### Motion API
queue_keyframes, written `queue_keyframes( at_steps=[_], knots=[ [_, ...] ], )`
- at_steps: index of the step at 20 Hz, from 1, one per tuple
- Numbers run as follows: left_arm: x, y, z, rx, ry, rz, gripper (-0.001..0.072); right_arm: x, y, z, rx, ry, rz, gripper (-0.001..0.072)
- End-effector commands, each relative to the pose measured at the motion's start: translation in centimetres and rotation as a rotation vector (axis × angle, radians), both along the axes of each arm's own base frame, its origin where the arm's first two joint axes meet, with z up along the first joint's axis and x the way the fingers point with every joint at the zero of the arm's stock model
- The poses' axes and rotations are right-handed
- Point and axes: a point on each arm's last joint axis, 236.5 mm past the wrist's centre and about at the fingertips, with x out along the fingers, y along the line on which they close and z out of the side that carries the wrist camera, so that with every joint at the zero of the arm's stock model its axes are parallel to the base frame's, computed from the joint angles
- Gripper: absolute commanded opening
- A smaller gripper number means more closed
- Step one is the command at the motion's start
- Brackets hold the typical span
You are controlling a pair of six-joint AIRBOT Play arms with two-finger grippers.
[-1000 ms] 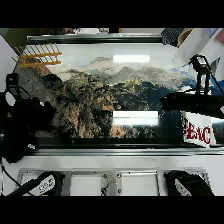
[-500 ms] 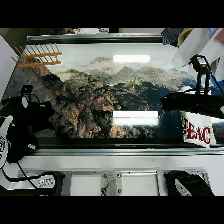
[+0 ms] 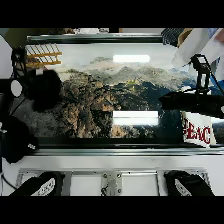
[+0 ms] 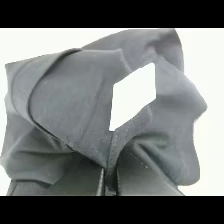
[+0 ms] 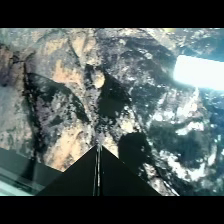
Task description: Fold the clothes and pants, and hang the long-sleeved shirts on hangers.
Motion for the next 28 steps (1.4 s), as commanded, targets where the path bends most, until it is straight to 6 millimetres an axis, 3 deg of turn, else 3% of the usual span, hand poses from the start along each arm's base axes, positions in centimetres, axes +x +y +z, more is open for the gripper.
queue_keyframes(
  at_steps=[1,3,5,6,9,12,13,14,15,17,18,20,21,24,28],
  knots=[
    [-3.2,-12.8,14.7,-0.134,-0.336,-0.292,0.0008,0.7,0.6,1.3,0.048,-0.047,-0.006,0.0011],
    [-5.9,-18.6,19.7,-0.184,-0.441,-0.441,0.0009,2.7,-1.1,2.8,0.01,-0.149,-0.067,0.0011],
    [-7.6,-22.7,20.7,-0.212,-0.45,-0.543,0.0008,4.2,-2.6,4.9,-0.004,-0.256,-0.124,0.0011],
    [-8.0,-24.7,19.9,-0.216,-0.426,-0.586,0.0009,4.8,-3.3,5.8,-0.008,-0.301,-0.151,0.0011],
    [-7.5,-29.3,13.5,-0.222,-0.268,-0.655,0.0009,5.7,-5.6,7.7,-0.021,-0.386,-0.225,0.001],
    [-6.6,-31.5,5.2,-0.251,-0.059,-0.642,0.0009,6.0,-7.5,7.8,-0.028,-0.389,-0.276,0.0011],
    [-6.6,-31.9,2.4,-0.275,0.014,-0.629,0.0125,6.0,-7.9,7.8,-0.03,-0.389,-0.286,0.0011],
    [-6.6,-31.9,0.2,-0.293,0.076,-0.613,0.0549,6.1,-8.1,7.8,-0.031,-0.388,-0.292,0.0012],
    [-6.3,-31.2,-1.6,-0.315,0.133,-0.576,0.0703,6.1,-8.2,7.8,-0.031,-0.387,-0.295,0.0018],
    [-5.1,-28.5,-3.1,-0.338,0.198,-0.498,0.0674,5.8,-8.1,7.3,-0.035,-0.366,-0.286,0.0023],
    [-4.3,-26.6,-3.3,-0.359,0.217,-0.449,0.0674,5.6,-7.9,6.6,-0.04,-0.335,-0.276,0.01],
    [-3.1,-22.8,-4.1,-0.393,0.26,-0.353,0.0674,5.0,-7.5,4.3,-0.054,-0.242,-0.247,0.0562],
    [-2.7,-20.9,-4.9,-0.407,0.293,-0.305,0.0674,4.6,-7.3,2.9,-0.062,-0.183,-0.23,0.0612],
    [-2.3,-18.2,-8.5,-0.476,0.426,-0.212,0.0674,4.0,-6.7,-2.0,-0.082,0.006,-0.186,0.0612],
    [-1.6,-20.8,-15.2,-0.633,0.596,-0.165,0.0674,3.7,-6.5,-7.8,-0.089,0.179,-0.167,0.0612]
  ],
)
